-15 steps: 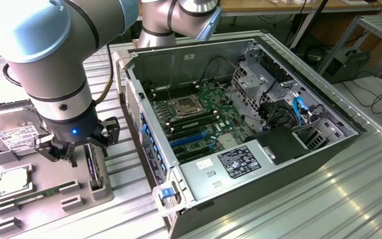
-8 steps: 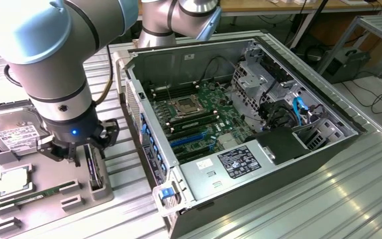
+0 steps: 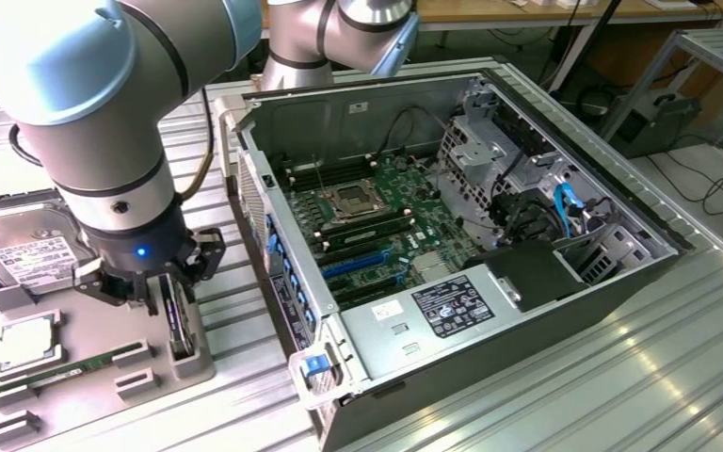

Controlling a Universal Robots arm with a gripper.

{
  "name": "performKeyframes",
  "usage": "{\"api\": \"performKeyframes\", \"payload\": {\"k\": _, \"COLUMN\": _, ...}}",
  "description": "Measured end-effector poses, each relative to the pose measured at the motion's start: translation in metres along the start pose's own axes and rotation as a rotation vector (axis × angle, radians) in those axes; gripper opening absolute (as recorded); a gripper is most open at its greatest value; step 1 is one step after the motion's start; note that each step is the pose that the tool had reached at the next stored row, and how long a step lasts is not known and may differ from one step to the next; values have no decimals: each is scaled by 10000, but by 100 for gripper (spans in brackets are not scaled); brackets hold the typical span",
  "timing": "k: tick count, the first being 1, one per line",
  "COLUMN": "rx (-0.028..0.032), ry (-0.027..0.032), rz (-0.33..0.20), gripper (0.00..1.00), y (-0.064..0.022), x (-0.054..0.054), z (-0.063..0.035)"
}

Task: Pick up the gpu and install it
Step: 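Pick up the gpu and move the gpu toward the slot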

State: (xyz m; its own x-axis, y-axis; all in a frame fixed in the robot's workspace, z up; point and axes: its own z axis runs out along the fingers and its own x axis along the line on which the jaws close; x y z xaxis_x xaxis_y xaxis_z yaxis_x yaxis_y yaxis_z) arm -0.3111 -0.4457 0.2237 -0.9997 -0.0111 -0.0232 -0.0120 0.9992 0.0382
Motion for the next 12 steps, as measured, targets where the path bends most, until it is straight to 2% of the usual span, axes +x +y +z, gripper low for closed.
{"api": "performKeyframes", "payload": {"k": 4, "rx": 2, "ry": 2, "rz": 0, "gripper": 45, "y": -3, "x": 0, "z": 6}}
{"api": "performKeyframes", "payload": {"k": 5, "rx": 1, "ry": 1, "rz": 0, "gripper": 37, "y": -3, "x": 0, "z": 8}}
{"api": "performKeyframes", "payload": {"k": 6, "rx": 0, "ry": 0, "rz": 0, "gripper": 37, "y": -3, "x": 0, "z": 8}}
{"api": "performKeyframes", "payload": {"k": 7, "rx": 2, "ry": 1, "rz": 0, "gripper": 31, "y": -3, "x": 0, "z": 8}}
{"api": "performKeyframes", "payload": {"k": 12, "rx": 1, "ry": 1, "rz": 0, "gripper": 27, "y": -3, "x": 0, "z": 9}}
